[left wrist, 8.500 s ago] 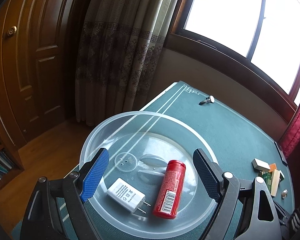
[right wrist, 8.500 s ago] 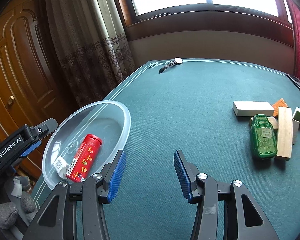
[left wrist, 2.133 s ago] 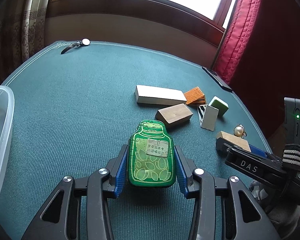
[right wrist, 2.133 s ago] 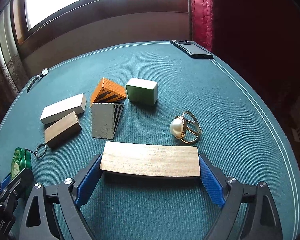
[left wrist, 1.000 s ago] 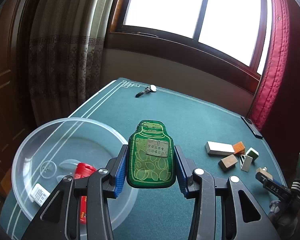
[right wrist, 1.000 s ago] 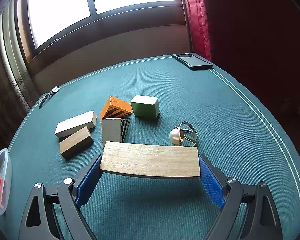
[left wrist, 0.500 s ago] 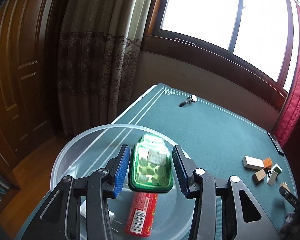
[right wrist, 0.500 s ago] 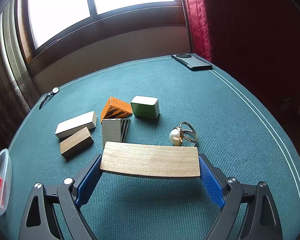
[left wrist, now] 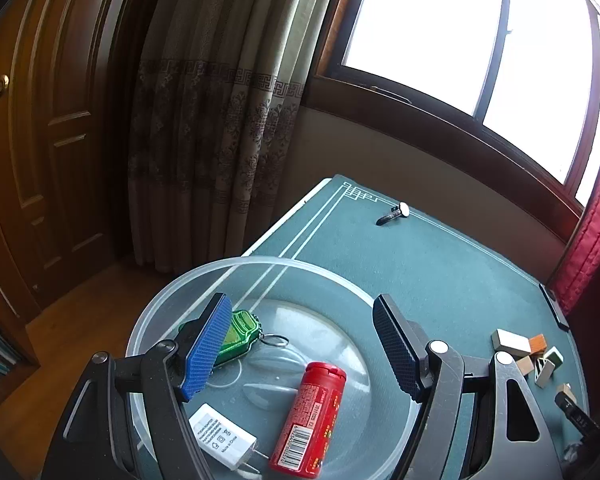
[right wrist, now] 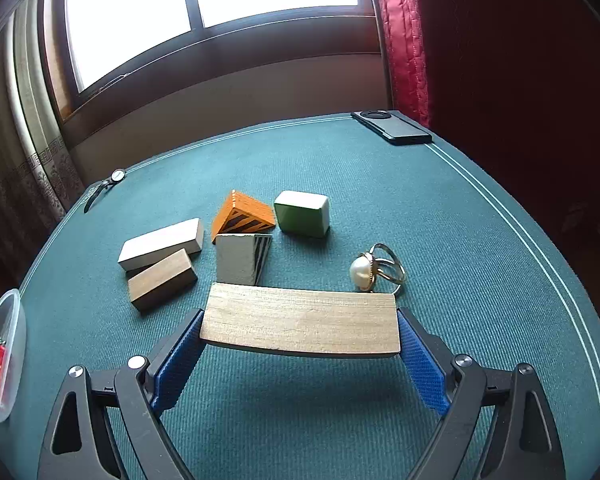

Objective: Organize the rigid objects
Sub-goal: 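Carry the tin over the bowl and release it with the left tool, then lower the wooden block into the bowl and open the right tool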

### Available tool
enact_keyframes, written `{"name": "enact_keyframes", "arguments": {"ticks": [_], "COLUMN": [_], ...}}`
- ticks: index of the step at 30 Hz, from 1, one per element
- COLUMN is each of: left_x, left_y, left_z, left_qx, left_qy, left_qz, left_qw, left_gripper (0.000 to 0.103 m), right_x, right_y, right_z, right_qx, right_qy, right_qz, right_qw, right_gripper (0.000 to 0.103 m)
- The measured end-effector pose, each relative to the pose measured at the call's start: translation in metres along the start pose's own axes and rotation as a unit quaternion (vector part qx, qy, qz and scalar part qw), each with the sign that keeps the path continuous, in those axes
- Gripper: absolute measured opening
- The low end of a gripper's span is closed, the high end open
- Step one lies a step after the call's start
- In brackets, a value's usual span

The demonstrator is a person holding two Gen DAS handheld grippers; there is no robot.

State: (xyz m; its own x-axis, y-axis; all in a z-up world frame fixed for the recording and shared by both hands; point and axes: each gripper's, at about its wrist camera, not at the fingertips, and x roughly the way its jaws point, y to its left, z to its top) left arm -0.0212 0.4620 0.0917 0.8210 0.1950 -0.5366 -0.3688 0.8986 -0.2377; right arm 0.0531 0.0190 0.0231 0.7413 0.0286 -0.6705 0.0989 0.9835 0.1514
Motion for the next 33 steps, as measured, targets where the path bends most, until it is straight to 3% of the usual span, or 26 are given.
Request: {"name": "enact_keyframes", "arguments": {"ticks": [8,18,26,33], "left_x": [-0.008,-0.009,-0.009,-0.008], "left_y": [0.012,0.016,0.017,0.026], "left_z": [0.009,0.012,0.012,0.013], "left_qx": [-0.011,-0.014,-0.016,-0.028], "left_qy": [-0.012,-0.010,-0.012,-0.012], "left_qz": [0.006,0.006,0.009,0.015], "left_qw": [0.9999,0.9998,0.9998,0.9994], "left_gripper": [0.077,0.077,0.077,0.078], "right_x": [-0.015,-0.045,-0.050,-0.041], "right_y": [0.074,0.188,0.255,0.285], "right_z": [-0.013,-0.024,-0.043,-0.052], "right_qx": [-0.081,-0.219,-0.305,-0.333], "right_qy": [0.015,-0.004,-0.006,0.005], "right_qz": [0.103,0.220,0.264,0.280], "right_qw": [0.991,0.951,0.915,0.900], "right_gripper": [0.094,0.094,0.094,0.094]}}
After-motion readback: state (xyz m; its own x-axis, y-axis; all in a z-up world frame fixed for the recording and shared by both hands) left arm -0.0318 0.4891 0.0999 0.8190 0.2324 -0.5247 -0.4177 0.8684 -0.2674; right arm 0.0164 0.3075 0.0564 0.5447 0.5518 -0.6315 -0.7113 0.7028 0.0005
